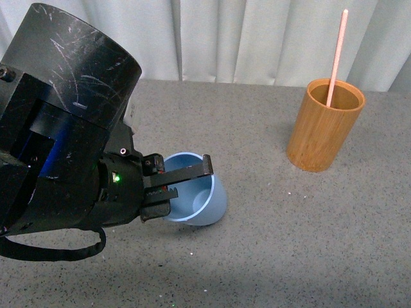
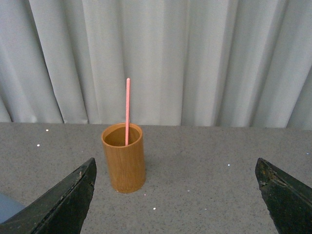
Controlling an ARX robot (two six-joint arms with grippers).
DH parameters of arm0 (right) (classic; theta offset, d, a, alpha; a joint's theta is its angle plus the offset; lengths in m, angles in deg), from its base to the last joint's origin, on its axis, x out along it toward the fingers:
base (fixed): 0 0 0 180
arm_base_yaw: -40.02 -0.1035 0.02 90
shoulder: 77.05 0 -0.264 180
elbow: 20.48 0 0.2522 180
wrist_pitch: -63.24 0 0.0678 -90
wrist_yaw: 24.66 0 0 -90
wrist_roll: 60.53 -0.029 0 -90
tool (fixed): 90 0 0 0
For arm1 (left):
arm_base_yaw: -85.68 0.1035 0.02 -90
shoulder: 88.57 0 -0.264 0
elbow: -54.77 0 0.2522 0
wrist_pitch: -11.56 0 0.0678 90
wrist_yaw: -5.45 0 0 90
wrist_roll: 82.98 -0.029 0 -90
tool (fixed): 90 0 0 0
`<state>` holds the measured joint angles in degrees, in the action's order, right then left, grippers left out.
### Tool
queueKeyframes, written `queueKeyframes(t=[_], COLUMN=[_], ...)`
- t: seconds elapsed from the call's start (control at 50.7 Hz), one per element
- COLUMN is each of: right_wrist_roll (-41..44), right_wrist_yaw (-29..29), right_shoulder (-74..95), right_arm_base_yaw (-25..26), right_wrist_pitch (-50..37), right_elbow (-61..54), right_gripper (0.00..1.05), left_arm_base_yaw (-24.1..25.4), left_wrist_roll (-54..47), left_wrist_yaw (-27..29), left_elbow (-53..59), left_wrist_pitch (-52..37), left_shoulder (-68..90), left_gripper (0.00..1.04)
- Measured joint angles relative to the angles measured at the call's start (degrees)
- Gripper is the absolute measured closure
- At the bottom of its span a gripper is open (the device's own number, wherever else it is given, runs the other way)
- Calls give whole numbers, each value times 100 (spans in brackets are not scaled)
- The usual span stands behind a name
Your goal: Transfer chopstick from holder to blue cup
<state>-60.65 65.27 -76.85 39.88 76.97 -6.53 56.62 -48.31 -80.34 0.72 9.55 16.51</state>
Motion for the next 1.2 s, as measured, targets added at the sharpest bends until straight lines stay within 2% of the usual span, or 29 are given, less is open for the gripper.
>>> queueKeyframes(t=[0.355,0.711,0.79,1.007,1.204], right_wrist_roll=[0,0,0,0,0], right_wrist_yaw=[0,0,0,0,0], right_shoulder=[0,0,0,0,0], right_arm_base_yaw=[0,0,0,0,0], right_wrist_pitch=[0,0,0,0,0], right_elbow=[0,0,0,0,0], right_gripper=[10,10,10,10,10], left_arm_base_yaw=[-35,-85,-87,-85,-83], left_wrist_roll=[-11,-11,-11,-13,-13], left_wrist_yaw=[0,-35,-37,-39,-37], left_elbow=[-74,-160,-205,-280,-319], left_wrist_pitch=[50,111,157,210,256], left_shoulder=[0,-79,-136,-229,-254], left_gripper=[99,51,36,5,7])
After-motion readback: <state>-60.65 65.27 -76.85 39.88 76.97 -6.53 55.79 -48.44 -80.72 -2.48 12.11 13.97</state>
